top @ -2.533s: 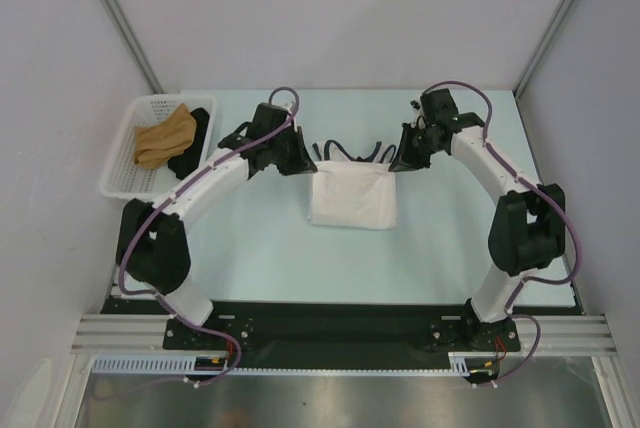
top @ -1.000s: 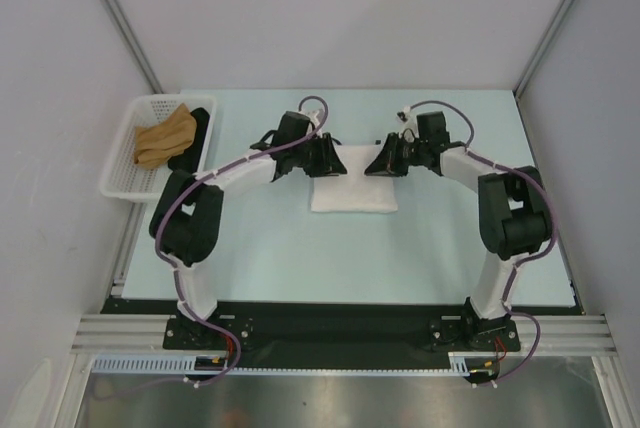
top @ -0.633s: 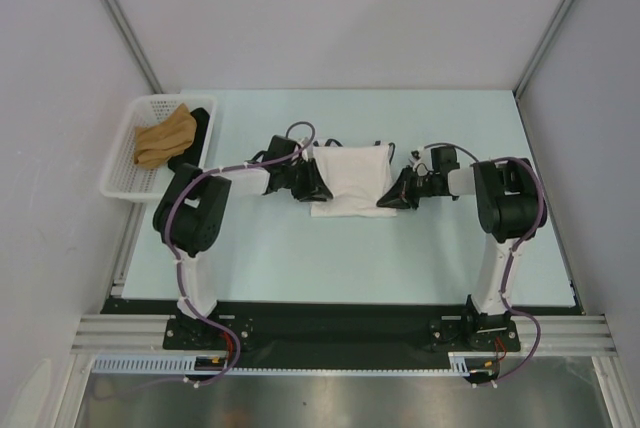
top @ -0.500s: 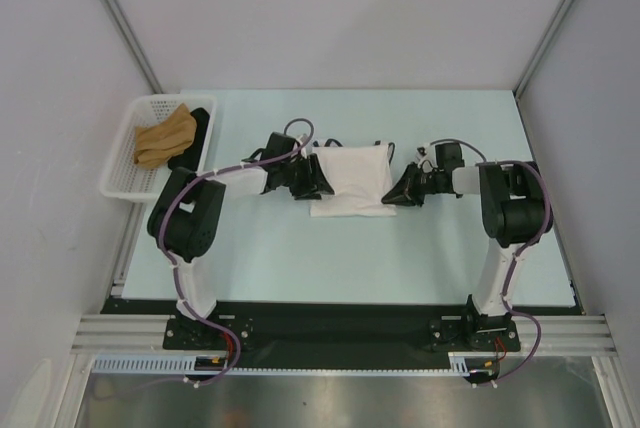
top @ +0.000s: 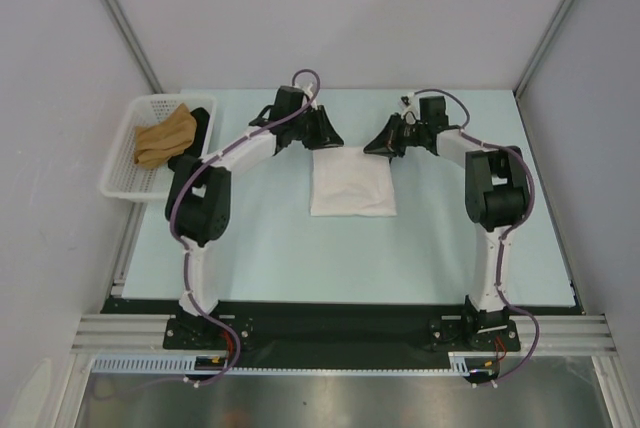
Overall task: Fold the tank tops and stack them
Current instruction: Fold the tank top
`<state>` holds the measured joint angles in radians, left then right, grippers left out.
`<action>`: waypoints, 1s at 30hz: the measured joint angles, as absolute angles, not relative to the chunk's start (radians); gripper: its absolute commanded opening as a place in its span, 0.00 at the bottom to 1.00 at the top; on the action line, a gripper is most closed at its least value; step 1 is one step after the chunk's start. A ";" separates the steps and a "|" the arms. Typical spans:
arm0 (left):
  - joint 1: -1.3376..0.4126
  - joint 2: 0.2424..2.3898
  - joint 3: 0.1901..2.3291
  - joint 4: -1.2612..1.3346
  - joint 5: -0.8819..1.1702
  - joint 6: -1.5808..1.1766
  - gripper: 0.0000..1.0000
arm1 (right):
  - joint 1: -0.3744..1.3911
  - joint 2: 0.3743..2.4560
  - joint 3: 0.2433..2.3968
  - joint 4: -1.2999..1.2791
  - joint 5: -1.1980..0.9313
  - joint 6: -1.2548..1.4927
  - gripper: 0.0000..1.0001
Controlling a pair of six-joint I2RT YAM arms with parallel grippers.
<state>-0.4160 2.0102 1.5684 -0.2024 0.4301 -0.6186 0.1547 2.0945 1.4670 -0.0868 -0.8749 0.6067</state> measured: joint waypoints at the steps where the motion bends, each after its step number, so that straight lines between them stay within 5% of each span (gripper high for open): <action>1: -0.415 2.051 1.605 -0.204 0.437 -0.619 0.27 | 0.156 2.140 1.503 -0.086 -0.885 0.620 0.10; 11: -0.357 2.336 1.699 -0.202 0.572 -0.657 0.24 | 0.102 2.377 1.580 -0.075 -0.949 0.701 0.10; 13: -0.340 2.335 1.704 -0.197 0.576 -0.653 0.28 | 0.077 2.377 1.580 -0.065 -0.950 0.704 0.11; 14: -0.331 2.329 1.699 -0.192 0.577 -0.650 0.37 | 0.064 2.376 1.579 -0.065 -0.949 0.704 0.14; 20: -0.295 2.071 1.410 -0.110 0.515 -0.611 0.60 | -0.001 2.217 1.418 -0.071 -0.879 0.665 0.48; 25: -0.295 1.708 1.126 -0.030 0.423 -0.584 0.72 | 0.014 1.898 1.209 -0.092 -0.785 0.587 0.66; 28: -0.303 1.482 0.939 0.019 0.365 -0.568 0.94 | 0.025 1.682 1.072 -0.075 -0.734 0.545 0.79; 30: -0.308 1.348 0.830 0.029 0.332 -0.562 1.00 | 0.028 1.541 0.954 -0.050 -0.689 0.525 0.91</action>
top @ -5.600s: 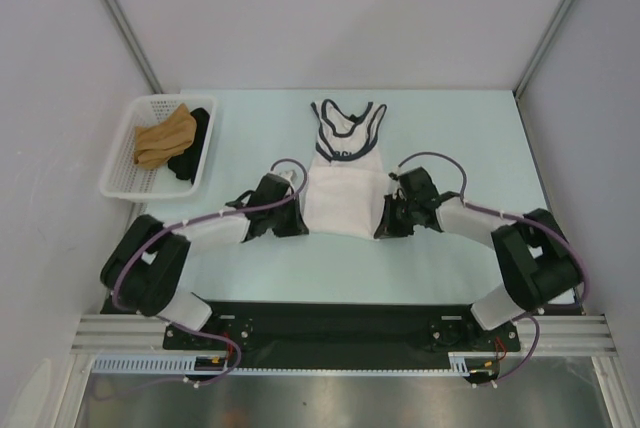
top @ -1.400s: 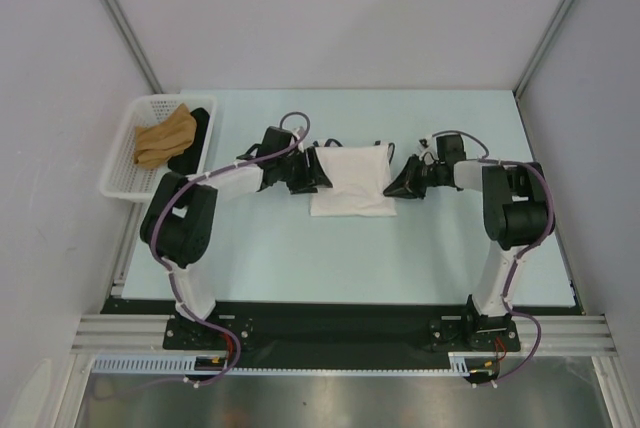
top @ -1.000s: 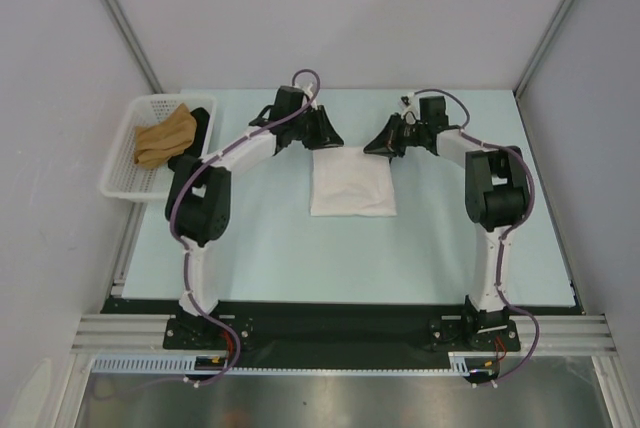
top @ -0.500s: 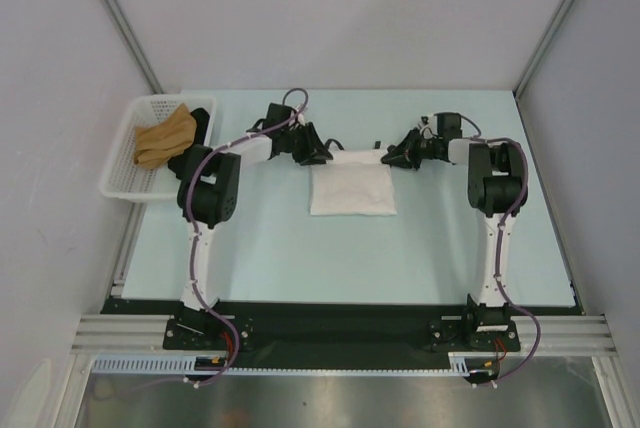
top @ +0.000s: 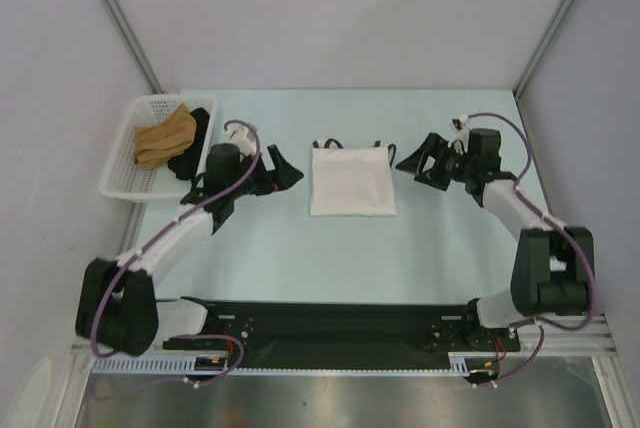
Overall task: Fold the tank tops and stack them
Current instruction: Fold the tank top
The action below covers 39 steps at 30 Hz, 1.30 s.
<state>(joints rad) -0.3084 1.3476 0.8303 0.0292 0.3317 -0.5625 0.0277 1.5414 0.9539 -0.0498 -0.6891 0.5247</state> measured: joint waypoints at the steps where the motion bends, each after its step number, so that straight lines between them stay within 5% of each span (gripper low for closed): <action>1: -0.311 1.279 0.776 0.031 0.315 -0.560 1.00 | 0.028 1.465 0.892 -0.047 -0.662 0.519 0.93; 17: -0.388 0.369 0.216 0.071 0.052 -0.423 1.00 | 0.030 0.610 0.312 0.088 -0.345 0.496 1.00; 39: -0.389 0.358 0.166 0.073 0.059 -0.357 1.00 | 0.040 0.566 0.171 0.117 -0.249 0.522 1.00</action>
<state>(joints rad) -0.3889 0.3584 0.1661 0.0734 0.0589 -0.3569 0.0402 0.5655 0.1715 0.1173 -0.2485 0.5224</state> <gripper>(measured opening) 0.996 0.994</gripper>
